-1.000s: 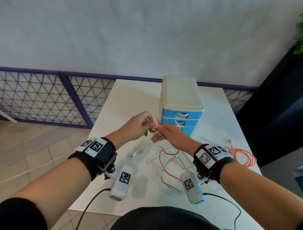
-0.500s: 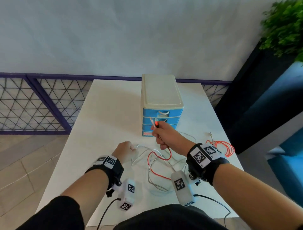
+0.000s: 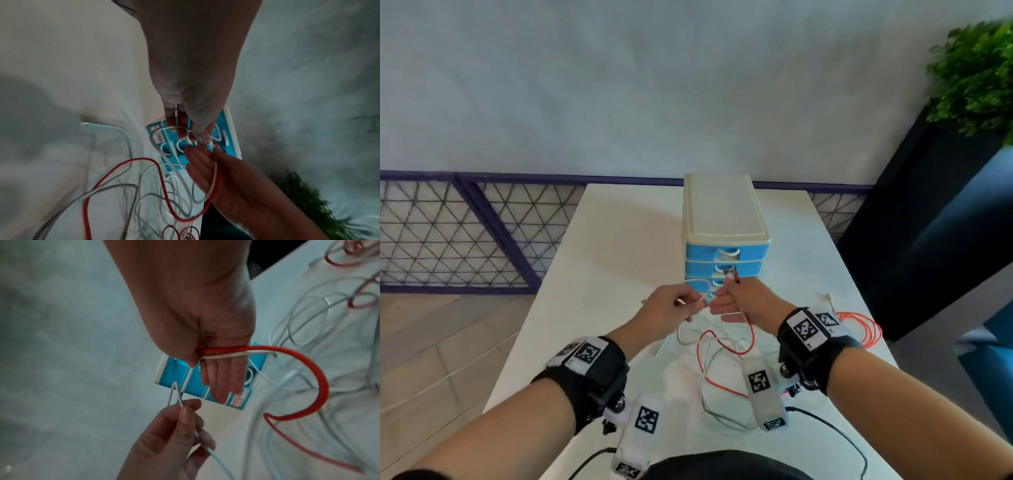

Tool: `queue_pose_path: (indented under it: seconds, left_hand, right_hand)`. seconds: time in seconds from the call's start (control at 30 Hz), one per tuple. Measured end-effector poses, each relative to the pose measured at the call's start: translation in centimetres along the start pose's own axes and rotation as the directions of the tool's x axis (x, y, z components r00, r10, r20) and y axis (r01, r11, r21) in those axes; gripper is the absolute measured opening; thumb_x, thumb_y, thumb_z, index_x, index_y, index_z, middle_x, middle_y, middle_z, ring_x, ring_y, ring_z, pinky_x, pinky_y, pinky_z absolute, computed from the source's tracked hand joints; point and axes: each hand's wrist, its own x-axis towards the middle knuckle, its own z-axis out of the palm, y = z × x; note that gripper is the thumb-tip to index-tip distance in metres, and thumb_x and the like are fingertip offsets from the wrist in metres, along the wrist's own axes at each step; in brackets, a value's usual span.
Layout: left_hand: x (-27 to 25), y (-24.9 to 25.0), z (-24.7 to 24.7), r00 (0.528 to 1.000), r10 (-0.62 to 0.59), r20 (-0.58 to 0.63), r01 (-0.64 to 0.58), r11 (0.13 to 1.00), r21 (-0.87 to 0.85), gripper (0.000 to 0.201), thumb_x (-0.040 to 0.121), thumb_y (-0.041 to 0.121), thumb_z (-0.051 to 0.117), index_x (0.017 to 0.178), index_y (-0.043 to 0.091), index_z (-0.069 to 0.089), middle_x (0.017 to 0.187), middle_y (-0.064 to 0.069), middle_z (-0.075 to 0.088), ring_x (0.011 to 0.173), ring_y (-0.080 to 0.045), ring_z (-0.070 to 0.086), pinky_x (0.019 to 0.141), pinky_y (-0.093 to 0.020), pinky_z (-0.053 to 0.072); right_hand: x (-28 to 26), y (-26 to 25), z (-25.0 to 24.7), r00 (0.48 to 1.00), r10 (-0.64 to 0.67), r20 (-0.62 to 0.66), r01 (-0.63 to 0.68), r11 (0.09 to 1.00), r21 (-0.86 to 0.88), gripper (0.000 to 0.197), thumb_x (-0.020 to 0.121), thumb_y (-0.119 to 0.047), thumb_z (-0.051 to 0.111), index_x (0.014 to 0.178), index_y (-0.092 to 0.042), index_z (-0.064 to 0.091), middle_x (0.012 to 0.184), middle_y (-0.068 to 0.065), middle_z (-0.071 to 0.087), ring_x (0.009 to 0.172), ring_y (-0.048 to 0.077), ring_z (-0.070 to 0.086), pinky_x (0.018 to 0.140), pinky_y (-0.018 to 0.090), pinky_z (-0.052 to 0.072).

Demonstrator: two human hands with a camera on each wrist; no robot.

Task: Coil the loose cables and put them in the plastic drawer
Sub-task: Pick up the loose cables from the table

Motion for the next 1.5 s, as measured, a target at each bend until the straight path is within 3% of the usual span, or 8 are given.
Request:
queue_pose_path:
  seconds: [0.17, 0.47, 0.7, 0.87, 1.0, 1.17, 1.37, 1.5]
  left_hand:
    - [-2.1, 0.8, -0.4, 0.994, 0.012, 0.104, -0.026, 0.991, 0.13, 0.017, 0.081, 0.011, 0.068, 0.074, 0.024, 0.075, 0.086, -0.006, 0.074, 0.075, -0.013, 0.063, 0.081, -0.028, 0.05]
    - [-3.6, 0.9, -2.3, 0.967, 0.038, 0.252, -0.125, 0.933, 0.337, 0.015, 0.087, 0.011, 0.058, 0.085, 0.014, 0.073, 0.092, -0.007, 0.07, 0.081, -0.006, 0.058, 0.078, -0.012, 0.041]
    - [-4.2, 0.7, -2.3, 0.907, 0.027, 0.42, -0.221, 0.88, 0.42, 0.018, 0.087, 0.011, 0.054, 0.088, 0.01, 0.071, 0.085, -0.001, 0.066, 0.085, -0.011, 0.06, 0.081, -0.029, 0.047]
    - [-3.0, 0.1, -2.1, 0.909, 0.075, 0.41, -0.215, 0.927, 0.306, 0.018, 0.087, 0.013, 0.063, 0.101, 0.013, 0.074, 0.092, 0.008, 0.066, 0.081, 0.012, 0.057, 0.078, -0.005, 0.04]
    - [-0.9, -2.3, -2.5, 0.947, 0.178, 0.267, -0.27, 0.891, 0.364, 0.026, 0.09, 0.009, 0.059, 0.113, 0.014, 0.068, 0.111, -0.001, 0.062, 0.101, -0.007, 0.057, 0.09, -0.012, 0.039]
    - [0.9, -6.8, -2.6, 0.993, -0.042, 0.113, -0.048, 0.722, 0.69, 0.023, 0.086, 0.005, 0.046, 0.105, 0.008, 0.059, 0.107, -0.013, 0.059, 0.101, -0.03, 0.058, 0.087, -0.041, 0.047]
    - [0.6, -9.7, 0.5, 0.952, -0.275, 0.134, 0.068, 0.616, 0.784, 0.024, 0.077, 0.029, 0.06, 0.092, 0.012, 0.054, 0.103, -0.01, 0.061, 0.095, -0.032, 0.061, 0.074, -0.038, 0.049]
    - [0.8, -10.5, 0.8, 0.964, -0.251, 0.087, 0.111, 0.68, 0.725, 0.013, 0.086, 0.017, 0.048, 0.093, 0.009, 0.055, 0.099, -0.014, 0.061, 0.092, -0.035, 0.06, 0.071, -0.04, 0.046]
  right_hand:
    - [0.6, -0.9, 0.8, 0.984, -0.029, 0.174, -0.028, 0.949, 0.315, 0.032, 0.104, -0.023, 0.04, 0.096, 0.0, 0.061, 0.072, 0.008, 0.072, 0.069, 0.018, 0.071, 0.066, 0.031, 0.058]
    - [-0.2, -2.3, 2.6, 0.932, -0.023, 0.36, -0.022, 0.992, 0.121, 0.011, 0.1, -0.016, 0.047, 0.108, -0.009, 0.045, 0.086, 0.012, 0.067, 0.052, 0.01, 0.054, 0.048, 0.021, 0.041]
    - [-0.1, -2.0, 3.5, 0.929, -0.048, 0.367, -0.005, 0.99, 0.142, 0.036, 0.105, -0.029, 0.033, 0.11, -0.004, 0.057, 0.064, -0.003, 0.041, 0.05, 0.007, 0.039, 0.048, 0.02, 0.036]
    - [-0.5, -1.7, 3.4, 0.96, -0.165, 0.227, 0.154, 0.986, 0.067, 0.034, 0.105, -0.034, 0.033, 0.103, -0.009, 0.056, 0.066, -0.005, 0.036, 0.042, 0.003, 0.028, 0.041, 0.015, 0.024]
    - [-1.0, -1.5, 2.1, 0.979, -0.198, 0.044, 0.199, 0.98, -0.01, 0.031, 0.102, -0.041, 0.035, 0.09, -0.016, 0.049, 0.06, -0.006, 0.029, 0.043, 0.005, 0.022, 0.038, 0.017, 0.019]
    - [-1.8, -0.5, 0.3, 0.985, -0.172, 0.004, 0.172, 0.984, 0.045, 0.03, 0.102, -0.041, 0.038, 0.086, -0.017, 0.046, 0.058, -0.006, 0.032, 0.039, 0.004, 0.023, 0.035, 0.016, 0.02]
    - [-3.2, 0.7, -0.8, 0.993, -0.105, 0.052, 0.101, 0.992, 0.07, 0.03, 0.101, -0.042, 0.039, 0.09, -0.015, 0.046, 0.054, -0.007, 0.027, 0.037, 0.003, 0.021, 0.033, 0.015, 0.018]
    - [-3.6, 0.5, -1.7, 0.991, -0.095, 0.092, 0.089, 0.994, 0.069, 0.029, 0.102, -0.039, 0.04, 0.095, -0.012, 0.048, 0.057, -0.007, 0.029, 0.041, 0.004, 0.022, 0.036, 0.015, 0.018]
